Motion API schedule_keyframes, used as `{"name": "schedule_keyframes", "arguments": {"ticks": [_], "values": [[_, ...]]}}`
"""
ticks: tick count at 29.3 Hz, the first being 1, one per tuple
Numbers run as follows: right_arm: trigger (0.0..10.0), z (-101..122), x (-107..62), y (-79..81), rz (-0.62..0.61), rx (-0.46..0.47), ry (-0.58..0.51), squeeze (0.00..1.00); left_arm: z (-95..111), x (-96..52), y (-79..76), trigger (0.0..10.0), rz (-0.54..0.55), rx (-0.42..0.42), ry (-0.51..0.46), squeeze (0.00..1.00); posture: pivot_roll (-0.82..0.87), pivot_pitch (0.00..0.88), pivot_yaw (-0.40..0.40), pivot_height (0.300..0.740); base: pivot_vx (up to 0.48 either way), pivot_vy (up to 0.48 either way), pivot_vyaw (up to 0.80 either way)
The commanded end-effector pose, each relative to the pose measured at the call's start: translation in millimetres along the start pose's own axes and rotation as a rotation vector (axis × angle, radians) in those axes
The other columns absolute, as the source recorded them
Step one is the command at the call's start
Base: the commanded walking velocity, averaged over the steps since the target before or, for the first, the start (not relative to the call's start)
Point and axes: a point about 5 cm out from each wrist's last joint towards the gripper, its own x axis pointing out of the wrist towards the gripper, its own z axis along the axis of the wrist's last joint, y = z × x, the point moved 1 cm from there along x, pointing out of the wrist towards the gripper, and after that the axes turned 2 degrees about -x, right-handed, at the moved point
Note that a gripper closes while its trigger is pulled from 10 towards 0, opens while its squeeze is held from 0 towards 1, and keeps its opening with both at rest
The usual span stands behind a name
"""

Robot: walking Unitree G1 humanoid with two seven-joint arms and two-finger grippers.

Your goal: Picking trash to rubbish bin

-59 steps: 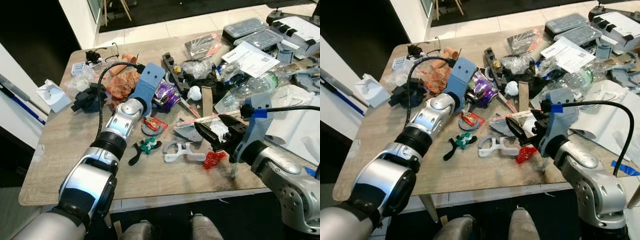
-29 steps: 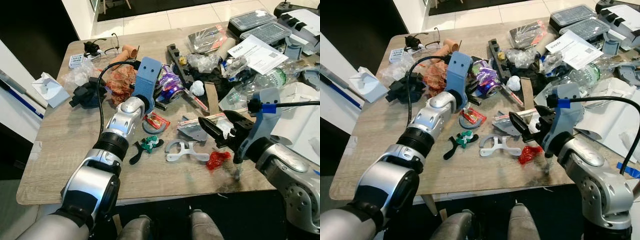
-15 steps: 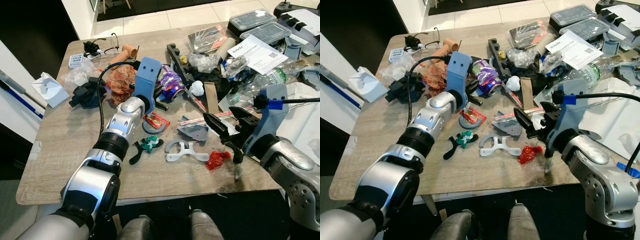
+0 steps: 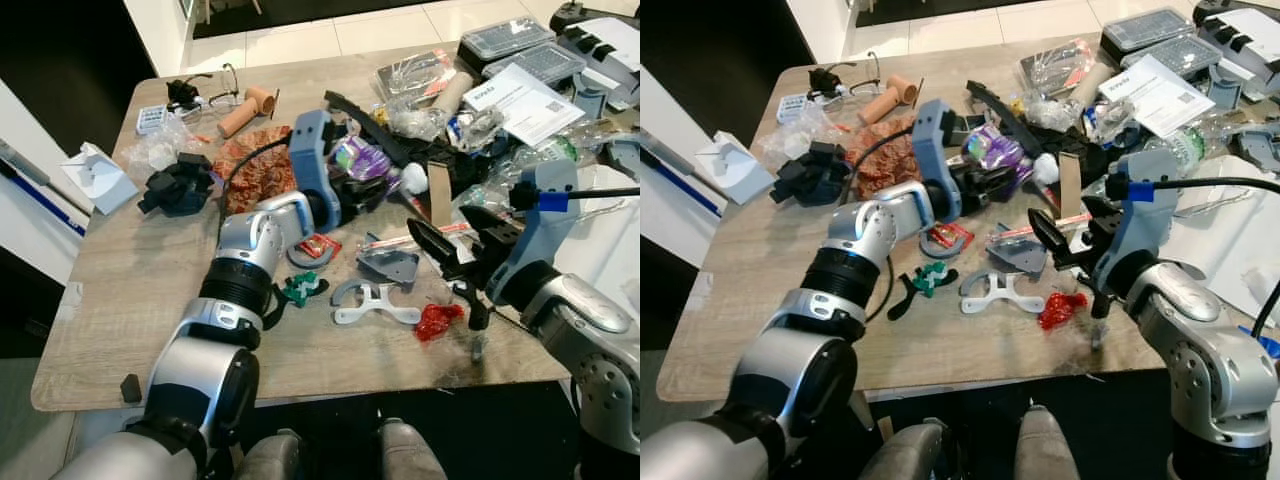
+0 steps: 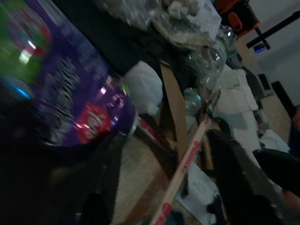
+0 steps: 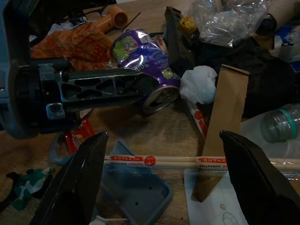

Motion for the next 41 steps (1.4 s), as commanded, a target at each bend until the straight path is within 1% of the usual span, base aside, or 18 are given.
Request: {"name": "schedule_keyframes", "arguments": {"ticks": [1,6,8,11,13,15,16,17,18,19,20,21,24,28,29,32,34,41], "values": [[10.0,-3,-0.1,-0.7,0.001,0.010,0.019,0.00,-3,0.3,-1.0,10.0,-0.002,-0.040,0.001,1.00,-0.25,0.166,0.116,0.740,0.000,0.000,0.00],[10.0,-3,0.0,-1.0,0.001,0.010,0.017,0.00,-12,-1.5,0.3,10.0,0.048,-0.076,0.035,1.00,-0.25,0.164,0.117,0.740,0.000,0.000,0.00],[10.0,-2,0.4,-1.0,0.002,0.009,0.016,0.00,-16,-3.2,8.9,10.0,0.141,-0.016,0.053,1.00,-0.25,0.164,0.117,0.740,0.000,0.000,0.00],[10.0,-2,0.6,-1.0,0.002,0.009,0.016,0.00,-16,-5.0,16.7,10.0,0.206,-0.022,0.044,1.00,-0.25,0.164,0.117,0.740,0.000,0.000,0.00],[10.0,-2,0.6,-0.7,0.003,0.010,0.016,0.00,-14,-9.1,29.6,10.0,0.302,-0.009,0.019,1.00,-0.25,0.159,0.117,0.740,0.000,0.000,0.00],[10.0,-2,0.7,-0.6,0.003,0.010,0.016,0.00,-13,-10.5,33.5,10.0,0.328,-0.009,0.011,1.00,-0.25,0.159,0.117,0.740,0.000,0.000,0.00],[10.0,-2,0.7,-0.3,0.004,0.010,0.015,0.00,-9,-14.2,40.9,10.0,0.384,0.015,-0.016,1.00,-0.25,0.157,0.116,0.740,0.000,0.000,0.00],[10.0,-2,0.8,-0.2,0.005,0.011,0.015,0.00,-7,-15.7,43.4,10.0,0.402,0.021,-0.030,0.48,-0.25,0.157,0.116,0.740,0.000,0.000,0.00],[10.0,-2,0.8,-0.2,0.005,0.011,0.015,0.00,-7,-15.7,43.4,10.0,0.402,0.021,-0.030,0.48,-0.25,0.157,0.116,0.740,0.000,0.000,0.00],[10.0,-2,0.9,-0.1,0.005,0.011,0.014,0.00,-5,-16.6,45.0,10.0,0.413,0.023,-0.039,0.15,-0.25,0.157,0.116,0.740,0.000,0.000,0.00],[10.0,-2,1.0,-0.1,0.005,0.011,0.014,0.00,-4,-17.7,46.0,10.0,0.425,0.024,-0.046,0.15,-0.25,0.157,0.116,0.740,0.000,0.000,0.00],[10.0,-2,0.8,0.0,0.006,0.012,0.014,0.00,0,-19.5,47.3,10.0,0.441,0.032,-0.070,0.00,-0.25,0.161,0.115,0.740,0.000,0.000,0.00],[10.0,-2,0.6,0.2,0.006,0.012,0.014,0.00,7,-21.9,48.6,10.0,0.461,0.031,-0.117,0.00,-0.25,0.161,0.115,0.740,0.000,0.000,0.00],[10.0,-3,1.2,0.2,0.006,0.015,0.015,0.00,15,-23.1,48.1,10.0,0.460,-0.017,-0.187,0.00,-0.25,0.161,0.115,0.740,0.000,0.000,0.00],[10.0,-2,1.0,0.5,0.006,0.016,0.014,0.00,17,-21.1,44.8,10.0,0.433,-0.053,-0.211,0.00,-0.25,0.167,0.115,0.740,0.000,0.000,0.00],[10.0,-2,0.8,0.7,0.006,0.016,0.014,0.00,17,-19.3,43.0,10.0,0.422,-0.063,-0.221,0.00,-0.25,0.169,0.116,0.740,0.000,0.000,0.00],[10.0,-2,0.8,0.7,0.005,0.017,0.014,0.00,15,-15.3,38.4,10.0,0.380,-0.089,-0.226,0.00,-0.25,0.169,0.116,0.740,0.000,0.000,0.00],[10.0,-3,0.9,1.4,0.005,0.020,0.015,0.00,11,-6.9,24.8,10.0,0.283,-0.099,-0.214,0.00,-0.25,0.171,0.117,0.740,0.000,0.000,0.00]]}}
